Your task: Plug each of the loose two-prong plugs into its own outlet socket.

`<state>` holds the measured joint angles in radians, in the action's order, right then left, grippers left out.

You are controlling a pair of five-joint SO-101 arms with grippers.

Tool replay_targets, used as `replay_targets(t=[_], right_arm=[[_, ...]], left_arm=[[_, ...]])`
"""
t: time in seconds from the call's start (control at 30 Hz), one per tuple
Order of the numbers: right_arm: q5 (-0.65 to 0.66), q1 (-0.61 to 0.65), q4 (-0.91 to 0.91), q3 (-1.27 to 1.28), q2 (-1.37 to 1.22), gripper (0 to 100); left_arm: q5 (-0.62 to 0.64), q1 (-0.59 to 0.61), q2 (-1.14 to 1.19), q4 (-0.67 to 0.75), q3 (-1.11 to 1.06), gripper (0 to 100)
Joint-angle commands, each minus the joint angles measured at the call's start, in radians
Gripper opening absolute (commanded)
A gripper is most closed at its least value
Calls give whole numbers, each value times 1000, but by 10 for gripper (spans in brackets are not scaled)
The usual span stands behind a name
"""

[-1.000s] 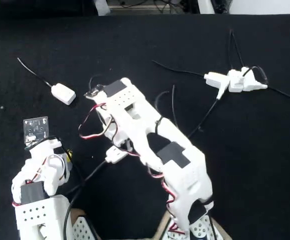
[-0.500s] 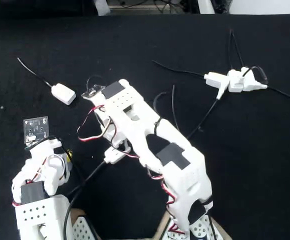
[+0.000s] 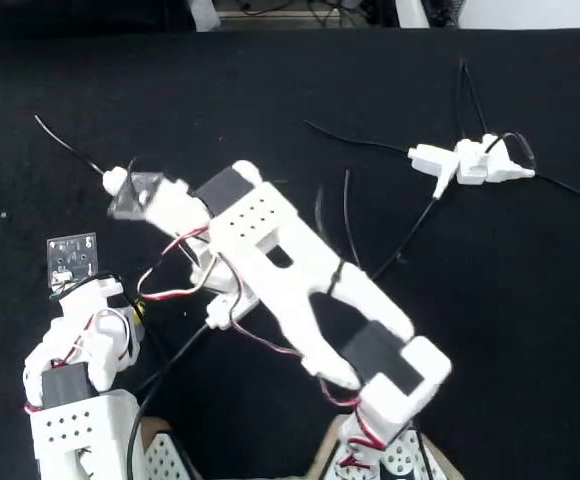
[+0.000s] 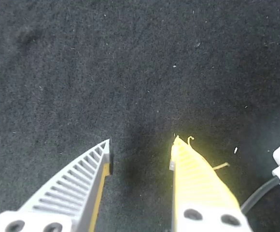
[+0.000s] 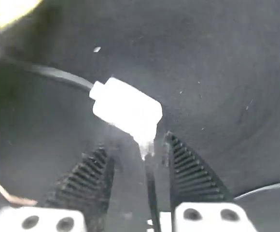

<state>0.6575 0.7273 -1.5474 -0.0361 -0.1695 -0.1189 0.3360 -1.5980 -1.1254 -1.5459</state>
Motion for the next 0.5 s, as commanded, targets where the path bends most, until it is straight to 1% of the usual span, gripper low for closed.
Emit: replay_targets(t=[0.0,0.07,0.1,0.17,0.23,0.37,0.47], right_arm=[[295,-25,14,30,71,140],[399,-25,14,77,71,191],[446,-23,15,104,71,232],[529,-20,29,159,73,305],[572,-20,77,211,81,349],[595,-18,190,275,73,353],[614,-18,255,321,71,353]], left_arm=[[-8,13,-11,0,15,209],[-8,21,-11,0,16,208],[-8,45,-11,2,18,207],[-6,117,-11,2,38,206],[-2,203,-11,0,56,206],[23,311,-11,0,74,206],[61,354,-11,0,88,206]])
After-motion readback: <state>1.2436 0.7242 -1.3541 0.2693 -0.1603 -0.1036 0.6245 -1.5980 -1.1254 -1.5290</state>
